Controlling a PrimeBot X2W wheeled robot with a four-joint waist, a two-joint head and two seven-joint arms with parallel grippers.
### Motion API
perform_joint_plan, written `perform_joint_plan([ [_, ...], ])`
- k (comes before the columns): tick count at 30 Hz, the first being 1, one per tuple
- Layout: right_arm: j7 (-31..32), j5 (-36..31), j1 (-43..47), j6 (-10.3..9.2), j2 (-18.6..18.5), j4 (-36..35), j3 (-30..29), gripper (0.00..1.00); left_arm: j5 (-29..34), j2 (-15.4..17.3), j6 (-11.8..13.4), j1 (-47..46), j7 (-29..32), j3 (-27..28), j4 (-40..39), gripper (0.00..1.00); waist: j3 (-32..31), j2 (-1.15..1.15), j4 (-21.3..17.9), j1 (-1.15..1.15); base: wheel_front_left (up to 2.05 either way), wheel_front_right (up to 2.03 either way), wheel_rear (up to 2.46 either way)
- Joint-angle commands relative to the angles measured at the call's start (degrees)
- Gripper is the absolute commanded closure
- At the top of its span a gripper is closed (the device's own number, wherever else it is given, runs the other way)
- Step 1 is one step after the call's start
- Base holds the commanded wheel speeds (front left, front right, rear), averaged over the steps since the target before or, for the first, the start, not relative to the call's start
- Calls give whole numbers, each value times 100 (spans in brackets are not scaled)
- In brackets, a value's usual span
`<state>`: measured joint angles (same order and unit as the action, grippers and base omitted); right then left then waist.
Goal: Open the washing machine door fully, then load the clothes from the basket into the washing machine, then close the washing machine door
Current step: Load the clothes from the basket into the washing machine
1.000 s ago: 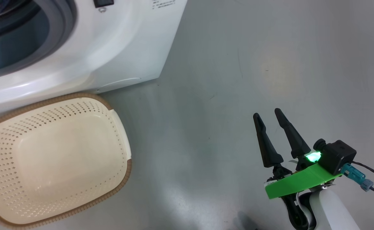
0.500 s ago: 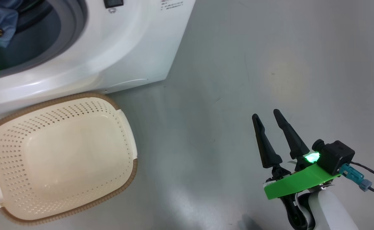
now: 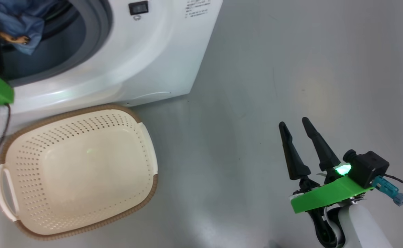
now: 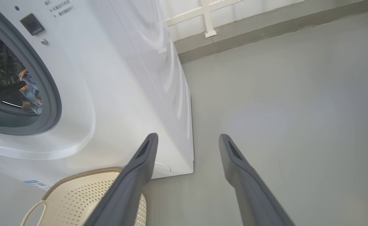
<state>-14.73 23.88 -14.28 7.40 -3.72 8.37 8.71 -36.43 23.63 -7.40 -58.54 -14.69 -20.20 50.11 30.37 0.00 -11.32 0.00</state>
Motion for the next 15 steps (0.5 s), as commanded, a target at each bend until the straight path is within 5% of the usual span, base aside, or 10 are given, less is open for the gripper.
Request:
perform_joint_plan([
  [1, -27, 19, 73, 9, -34, -102, 106, 0, 90, 216, -9, 138, -30, 230, -196, 0, -101, 0, 80, 0, 0, 0, 0],
  [15, -27, 96, 404, 9, -411, 29, -6, 0, 845, -590, -9, 2135, -30, 1788, -1537, 0, -965, 0, 469, 0, 0, 0, 0],
])
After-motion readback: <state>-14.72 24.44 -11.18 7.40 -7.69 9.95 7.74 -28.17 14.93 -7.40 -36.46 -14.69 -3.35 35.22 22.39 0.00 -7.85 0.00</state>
